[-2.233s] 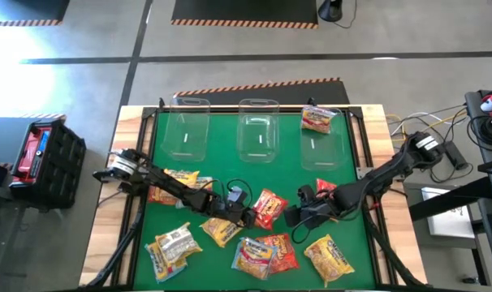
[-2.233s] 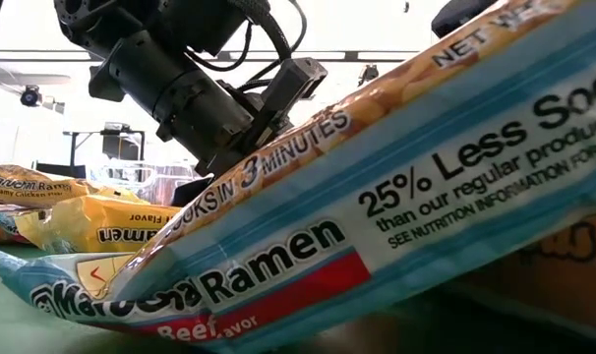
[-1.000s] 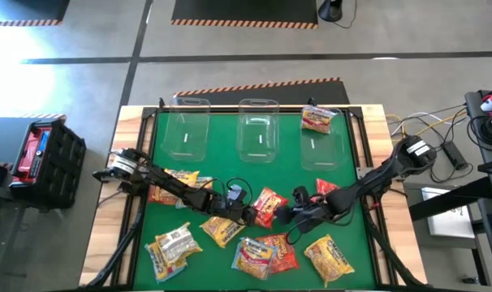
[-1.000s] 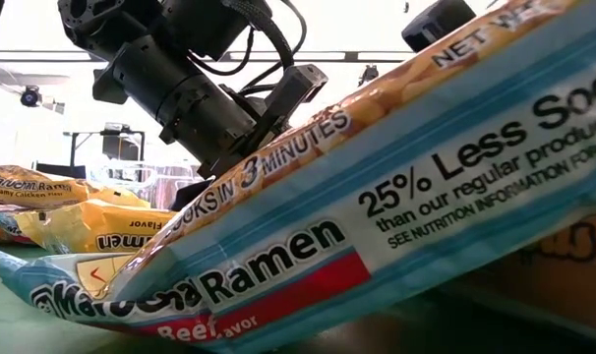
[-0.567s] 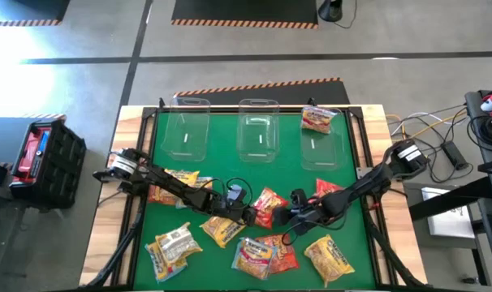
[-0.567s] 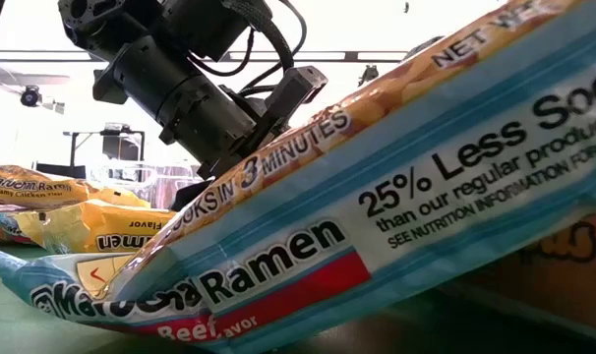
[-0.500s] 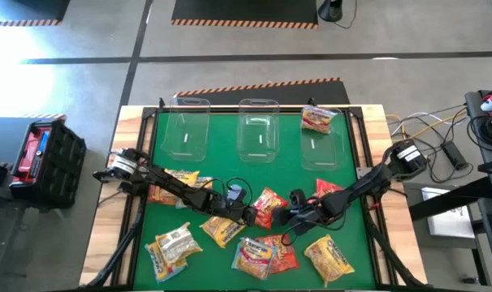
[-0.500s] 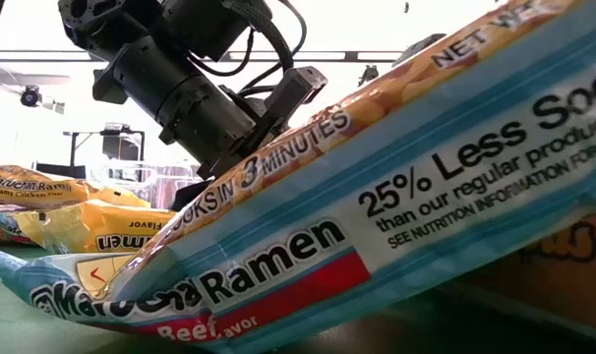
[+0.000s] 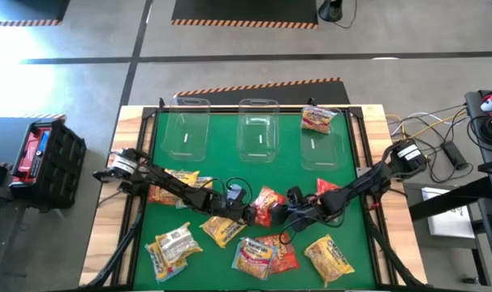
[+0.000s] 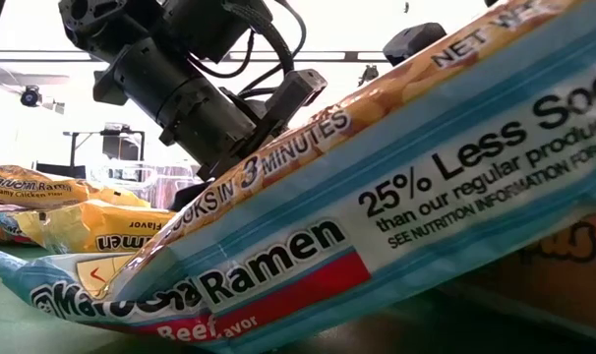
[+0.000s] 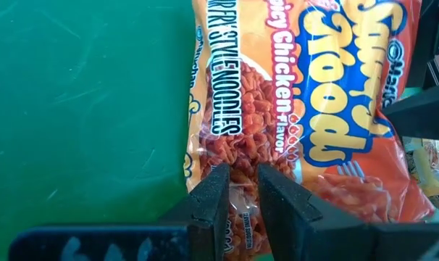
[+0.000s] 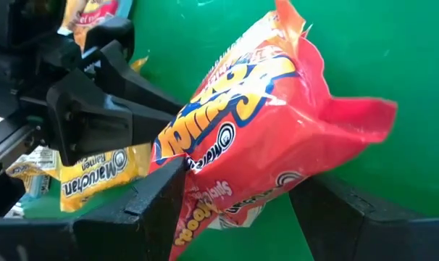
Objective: Sort Maruchan noodles
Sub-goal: Put the orange noodle pack into the middle transparent bin
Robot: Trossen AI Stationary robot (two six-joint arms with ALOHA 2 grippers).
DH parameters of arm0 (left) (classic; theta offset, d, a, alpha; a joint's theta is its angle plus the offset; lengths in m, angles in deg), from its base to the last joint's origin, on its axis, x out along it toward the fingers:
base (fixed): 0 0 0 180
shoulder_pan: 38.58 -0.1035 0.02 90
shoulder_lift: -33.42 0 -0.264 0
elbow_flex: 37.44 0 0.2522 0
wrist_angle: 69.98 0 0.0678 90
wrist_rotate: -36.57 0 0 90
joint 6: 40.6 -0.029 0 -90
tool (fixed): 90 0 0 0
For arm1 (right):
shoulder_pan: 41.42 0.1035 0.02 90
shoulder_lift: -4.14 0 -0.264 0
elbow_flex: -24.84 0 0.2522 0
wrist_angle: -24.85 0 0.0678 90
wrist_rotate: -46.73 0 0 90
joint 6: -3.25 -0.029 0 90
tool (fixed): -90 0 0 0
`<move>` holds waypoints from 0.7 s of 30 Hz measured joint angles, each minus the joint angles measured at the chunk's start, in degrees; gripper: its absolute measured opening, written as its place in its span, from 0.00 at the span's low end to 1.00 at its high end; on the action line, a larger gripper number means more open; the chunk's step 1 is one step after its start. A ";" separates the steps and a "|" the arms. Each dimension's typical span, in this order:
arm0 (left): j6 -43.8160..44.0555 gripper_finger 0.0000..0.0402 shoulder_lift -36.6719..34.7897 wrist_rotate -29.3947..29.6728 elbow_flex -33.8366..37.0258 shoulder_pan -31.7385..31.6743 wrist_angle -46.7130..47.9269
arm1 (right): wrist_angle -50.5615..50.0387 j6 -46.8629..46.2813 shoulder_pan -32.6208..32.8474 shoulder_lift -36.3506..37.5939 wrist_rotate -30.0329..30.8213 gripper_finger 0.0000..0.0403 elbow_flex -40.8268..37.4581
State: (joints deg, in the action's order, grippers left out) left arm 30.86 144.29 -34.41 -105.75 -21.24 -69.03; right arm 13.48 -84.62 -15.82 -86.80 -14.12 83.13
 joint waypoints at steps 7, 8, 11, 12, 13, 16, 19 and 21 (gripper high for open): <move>-0.02 0.15 0.05 -0.11 0.04 0.00 -0.76 | 0.00 0.44 -0.15 0.00 0.49 0.51 0.00; -0.02 0.15 0.05 -0.11 0.04 0.00 -0.77 | -0.02 0.46 -0.15 0.00 0.49 0.50 0.00; 0.13 0.15 0.05 -0.13 0.04 0.00 -0.92 | 0.04 0.56 -0.15 0.00 0.52 0.46 0.00; 0.20 0.15 0.05 -0.13 0.04 0.00 -0.96 | 0.07 0.72 -0.13 0.00 0.59 0.44 0.00; 0.27 0.15 0.05 -0.13 0.04 0.00 -0.98 | 0.07 0.74 -0.13 0.02 0.65 0.43 0.00; 0.56 0.15 0.05 -0.13 0.04 0.00 -1.06 | -0.04 0.76 -0.13 0.04 0.66 0.40 0.00; 0.66 0.15 0.05 -0.15 0.04 0.00 -1.15 | -0.38 0.99 -0.13 0.04 0.62 0.36 0.02; 0.66 0.15 0.05 -0.15 0.04 0.00 -1.20 | -0.43 1.51 -0.13 0.06 0.62 0.34 0.02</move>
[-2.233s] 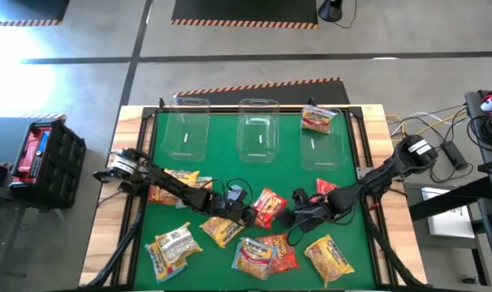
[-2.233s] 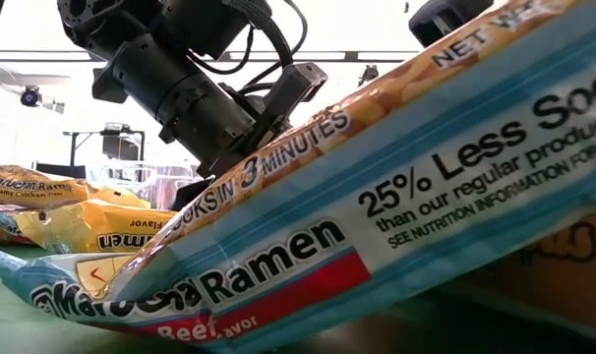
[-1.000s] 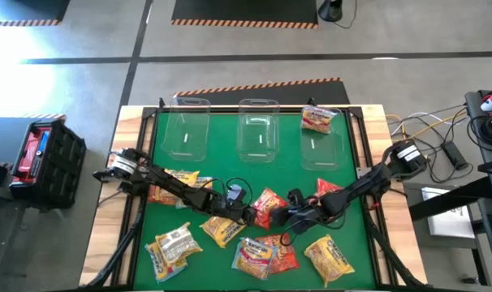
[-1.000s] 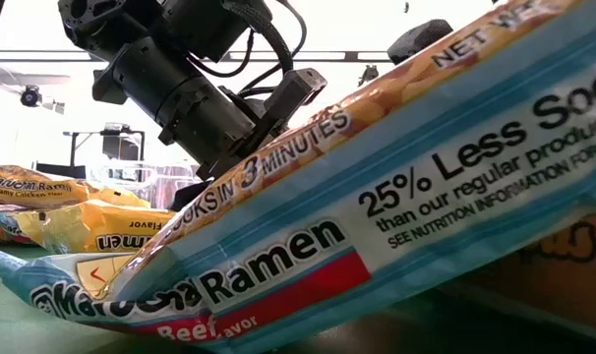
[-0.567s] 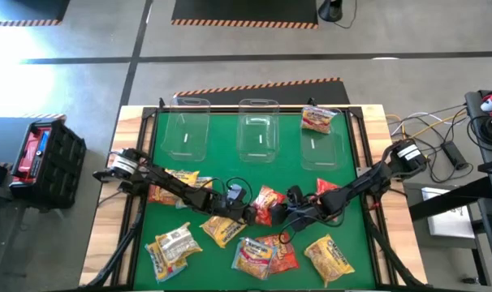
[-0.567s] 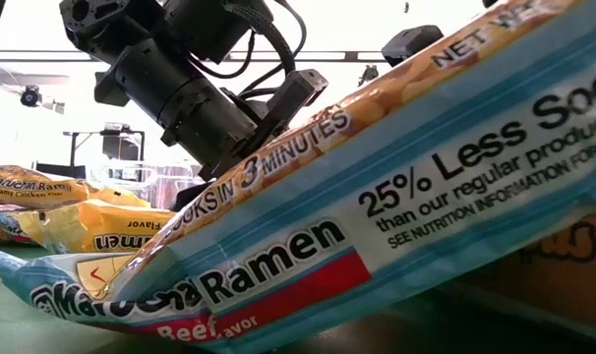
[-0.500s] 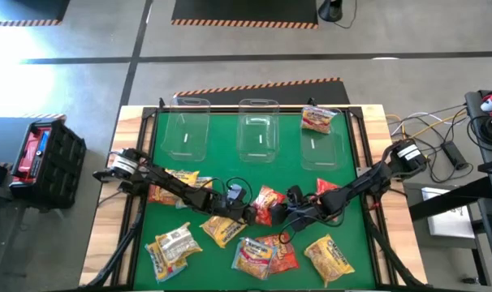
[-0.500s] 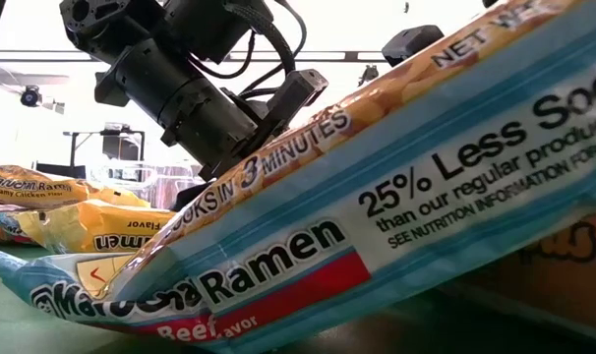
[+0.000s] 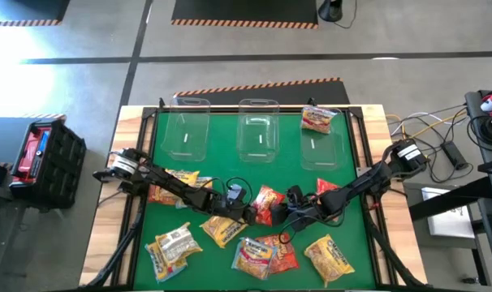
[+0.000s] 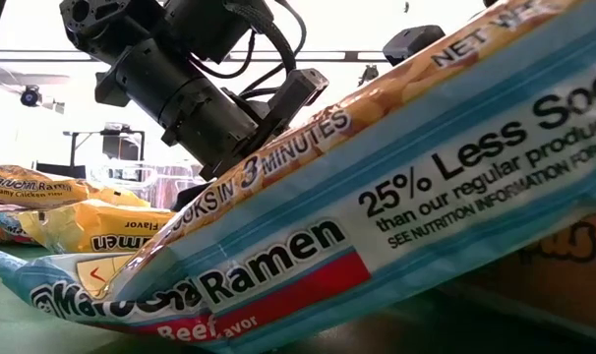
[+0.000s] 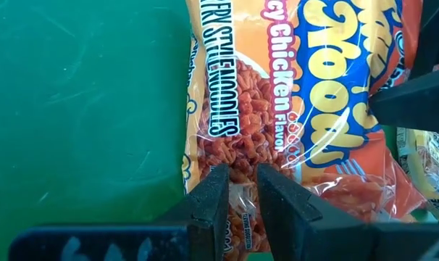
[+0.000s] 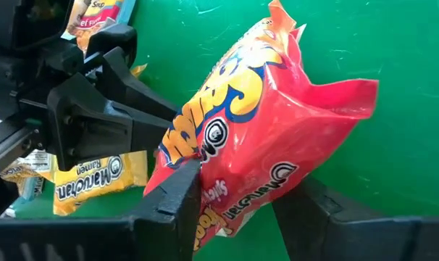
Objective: Sort Maruchan noodles
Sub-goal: Put the orange noodle pack into the middle transparent bin
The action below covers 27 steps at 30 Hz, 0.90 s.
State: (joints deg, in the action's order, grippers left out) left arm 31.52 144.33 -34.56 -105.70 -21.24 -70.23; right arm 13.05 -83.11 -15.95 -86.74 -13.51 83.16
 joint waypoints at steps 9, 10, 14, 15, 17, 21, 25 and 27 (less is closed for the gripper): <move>0.01 0.15 -0.25 -1.41 0.00 0.00 -0.73 | -0.17 1.00 0.00 0.35 -0.37 0.31 0.00; 0.01 0.15 -0.45 -1.73 0.00 0.01 -0.77 | -0.16 1.43 0.00 0.47 -0.48 0.31 0.00; -0.03 0.15 -1.94 -2.40 0.00 0.09 -1.15 | -0.38 2.93 -0.02 1.45 -0.79 0.31 0.00; -0.50 0.15 -2.32 -2.38 -0.02 0.09 -1.70 | -0.33 3.29 -0.02 1.56 -0.89 0.31 0.00; -1.56 0.15 -3.05 -2.37 -0.09 0.09 -2.26 | -0.38 3.93 -0.02 1.62 -1.27 0.31 0.02; -2.46 0.15 -3.78 -2.29 -0.09 0.09 -3.21 | -0.58 3.96 -0.02 1.62 -1.61 0.28 0.04; -2.59 0.15 -4.53 -2.08 -0.09 0.09 -3.40 | -0.88 4.60 -0.02 1.85 -1.73 0.25 0.04; -2.61 0.15 -4.87 -2.05 -0.09 0.09 -3.34 | -0.95 5.30 -0.02 1.99 -1.84 0.25 0.04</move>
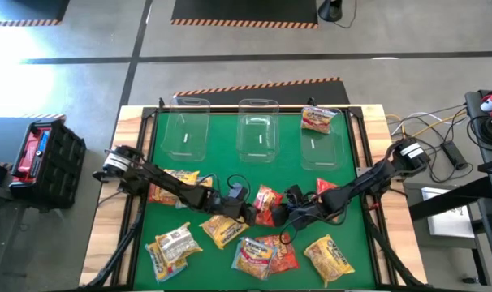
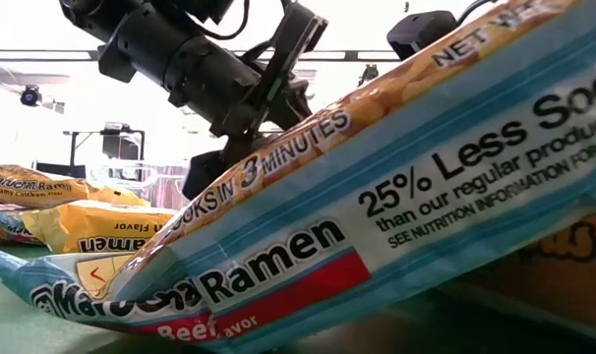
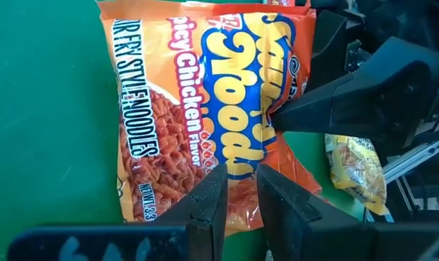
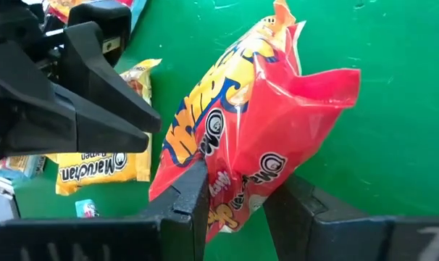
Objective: Sort Maruchan noodles
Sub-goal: Put the orange noodle pack into the middle transparent bin
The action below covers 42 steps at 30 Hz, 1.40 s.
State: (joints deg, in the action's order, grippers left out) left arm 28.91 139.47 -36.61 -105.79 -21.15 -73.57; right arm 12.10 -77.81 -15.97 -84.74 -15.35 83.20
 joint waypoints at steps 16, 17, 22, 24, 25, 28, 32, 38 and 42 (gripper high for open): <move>-4.45 0.15 -5.73 1.85 -0.02 0.00 0.38 | -10.57 8.88 -0.69 11.69 -0.42 0.25 0.00; -4.84 0.15 -6.11 2.15 -0.02 0.00 0.58 | -11.73 9.74 -0.95 12.72 -0.03 0.25 0.00; -5.53 0.15 -7.41 3.62 -0.02 -0.03 0.75 | -14.45 15.31 -3.29 18.31 0.75 0.25 -0.02; -5.60 0.15 -7.74 3.76 -0.02 -0.17 0.83 | -14.51 18.57 -4.61 20.52 0.76 0.25 -0.02; -5.60 0.15 -7.79 3.78 -0.02 -0.27 0.81 | -14.46 20.28 -5.34 21.79 0.68 0.25 -0.02; -5.47 0.15 -7.79 3.78 -0.02 -0.71 0.87 | -14.47 25.89 -7.83 25.46 0.68 0.25 -0.02; -4.69 0.15 -7.79 5.12 -0.02 -1.72 0.82 | -14.58 34.66 -12.03 29.83 0.53 0.25 -0.02; -4.55 0.15 -7.81 6.25 -0.02 -4.77 0.63 | -14.74 48.14 -20.71 34.22 -2.37 0.25 -0.02; -4.55 0.15 -7.81 6.25 -0.02 -7.79 0.47 | -14.53 55.50 -27.64 35.29 -6.15 0.25 -0.02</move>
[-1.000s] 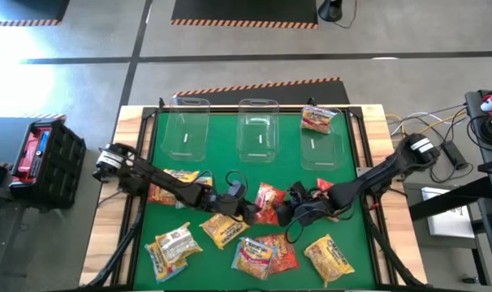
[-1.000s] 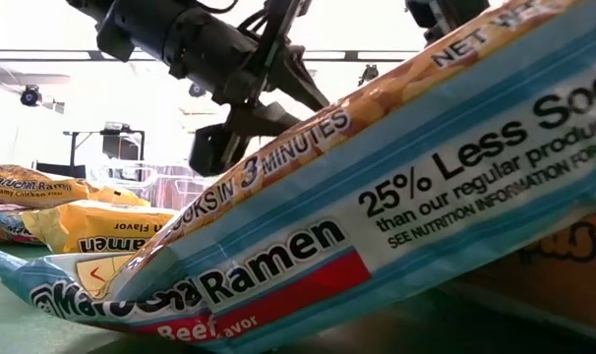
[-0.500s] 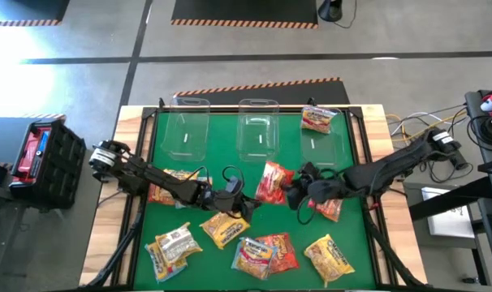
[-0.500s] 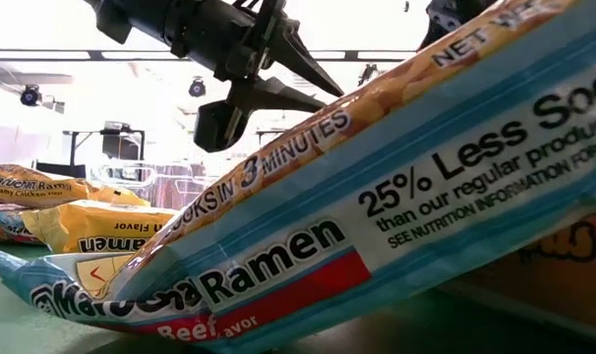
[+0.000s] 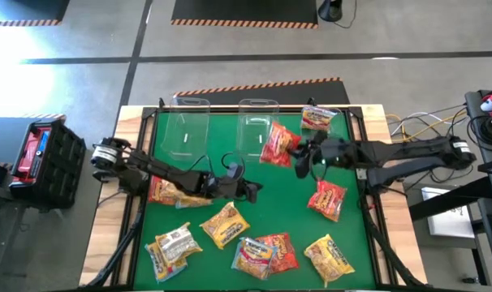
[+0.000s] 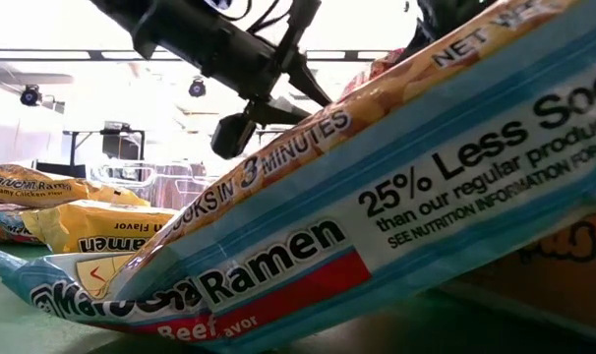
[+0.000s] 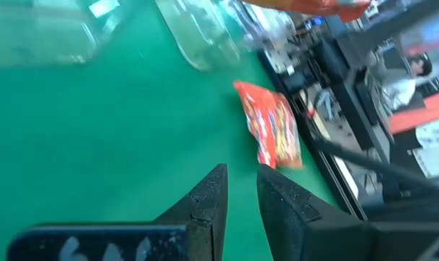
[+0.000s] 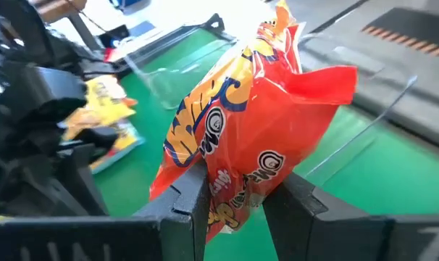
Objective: Sort Maruchan noodles
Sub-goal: Put the orange noodle pack into the middle transparent bin
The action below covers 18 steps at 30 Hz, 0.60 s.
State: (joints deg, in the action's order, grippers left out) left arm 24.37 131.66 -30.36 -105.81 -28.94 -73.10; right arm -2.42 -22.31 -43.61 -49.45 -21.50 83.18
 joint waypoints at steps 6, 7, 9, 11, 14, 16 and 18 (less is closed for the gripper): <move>-0.18 0.15 -0.04 0.00 0.00 -5.03 -0.19 | 1.44 10.93 -9.99 -0.51 -5.30 0.25 0.00; -0.45 0.15 -0.14 0.00 0.00 -5.73 -0.22 | 1.98 12.41 -11.53 -0.58 -6.34 0.25 -0.02; -0.69 0.15 -0.49 0.00 0.00 -6.84 -0.36 | 2.96 14.91 -14.37 -0.62 -9.24 0.25 0.07; -1.17 0.15 -0.98 0.00 0.00 -7.69 -0.55 | 3.26 17.26 -16.78 -1.07 -12.40 0.25 1.10; -3.25 0.15 -1.84 0.07 0.00 -8.82 -0.60 | 3.34 23.02 -19.46 -2.40 -14.82 0.25 2.87; -4.51 0.15 -2.51 0.09 0.00 -9.62 -0.58 | 3.42 26.43 -20.65 -4.11 -14.75 0.25 4.21; -6.04 0.15 -3.35 0.23 0.00 -10.52 -0.55 | 3.09 28.76 -21.80 -6.27 -14.74 0.25 5.67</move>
State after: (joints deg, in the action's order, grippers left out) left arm 18.33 128.30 -30.13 -105.81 -39.47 -73.64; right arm 0.67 6.45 -65.41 -55.72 -36.24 88.84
